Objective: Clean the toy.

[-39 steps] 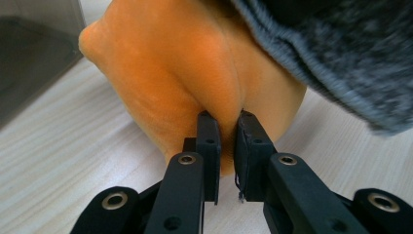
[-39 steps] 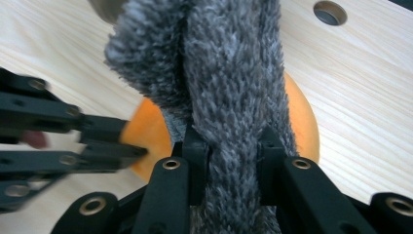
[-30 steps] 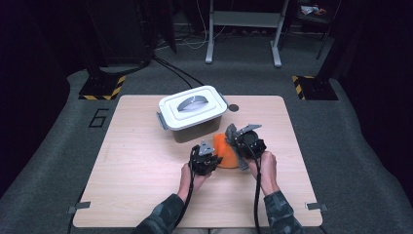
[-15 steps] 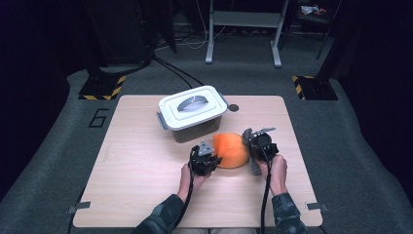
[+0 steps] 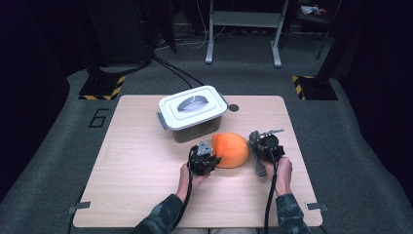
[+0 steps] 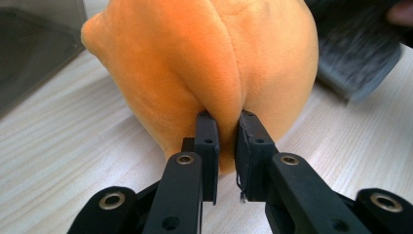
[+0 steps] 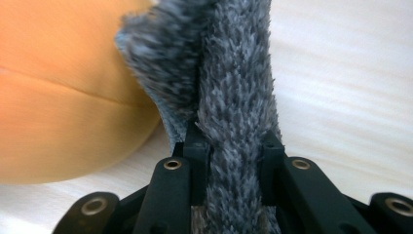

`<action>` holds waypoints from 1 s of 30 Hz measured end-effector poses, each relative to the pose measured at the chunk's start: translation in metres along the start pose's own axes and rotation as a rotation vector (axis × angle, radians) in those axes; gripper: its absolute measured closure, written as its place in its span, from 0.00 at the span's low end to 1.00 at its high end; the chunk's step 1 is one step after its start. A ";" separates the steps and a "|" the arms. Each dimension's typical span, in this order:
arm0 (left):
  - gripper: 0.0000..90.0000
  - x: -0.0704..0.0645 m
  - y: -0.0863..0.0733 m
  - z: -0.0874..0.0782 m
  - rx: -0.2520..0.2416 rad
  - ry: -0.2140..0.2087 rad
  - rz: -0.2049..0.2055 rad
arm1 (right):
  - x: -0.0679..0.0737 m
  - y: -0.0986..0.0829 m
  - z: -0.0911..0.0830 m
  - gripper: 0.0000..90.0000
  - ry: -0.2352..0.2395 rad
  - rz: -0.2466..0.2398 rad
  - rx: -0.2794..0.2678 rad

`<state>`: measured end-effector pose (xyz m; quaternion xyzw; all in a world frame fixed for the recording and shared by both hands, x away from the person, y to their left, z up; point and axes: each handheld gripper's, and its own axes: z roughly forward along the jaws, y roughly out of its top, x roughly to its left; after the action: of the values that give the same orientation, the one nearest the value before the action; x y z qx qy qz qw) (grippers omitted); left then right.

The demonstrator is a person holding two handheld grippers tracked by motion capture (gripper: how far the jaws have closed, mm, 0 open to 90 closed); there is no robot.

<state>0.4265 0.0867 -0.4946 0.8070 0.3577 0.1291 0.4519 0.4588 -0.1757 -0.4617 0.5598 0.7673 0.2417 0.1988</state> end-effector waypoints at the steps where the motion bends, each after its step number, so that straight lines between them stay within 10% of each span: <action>1: 0.89 0.000 0.000 0.000 0.005 0.001 0.005 | 0.002 0.002 -0.007 0.82 -0.003 0.003 -0.013; 7: 0.88 0.000 0.001 0.000 0.003 -0.002 0.003 | 0.029 0.017 -0.040 0.82 0.066 -0.083 -0.108; 12: 0.84 0.002 0.001 0.000 -0.003 -0.014 0.004 | 0.053 0.021 -0.028 0.82 0.063 -0.160 -0.076; 21: 0.59 -0.003 -0.003 -0.002 0.018 0.011 0.071 | 0.049 0.023 -0.021 0.82 0.044 -0.149 -0.065; 30: 0.78 -0.004 -0.005 0.008 0.013 0.048 0.085 | 0.048 0.022 -0.020 0.82 0.053 -0.138 -0.072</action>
<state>0.4262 0.0804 -0.5025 0.8210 0.3347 0.1651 0.4321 0.4501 -0.1275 -0.4339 0.4917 0.7997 0.2695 0.2146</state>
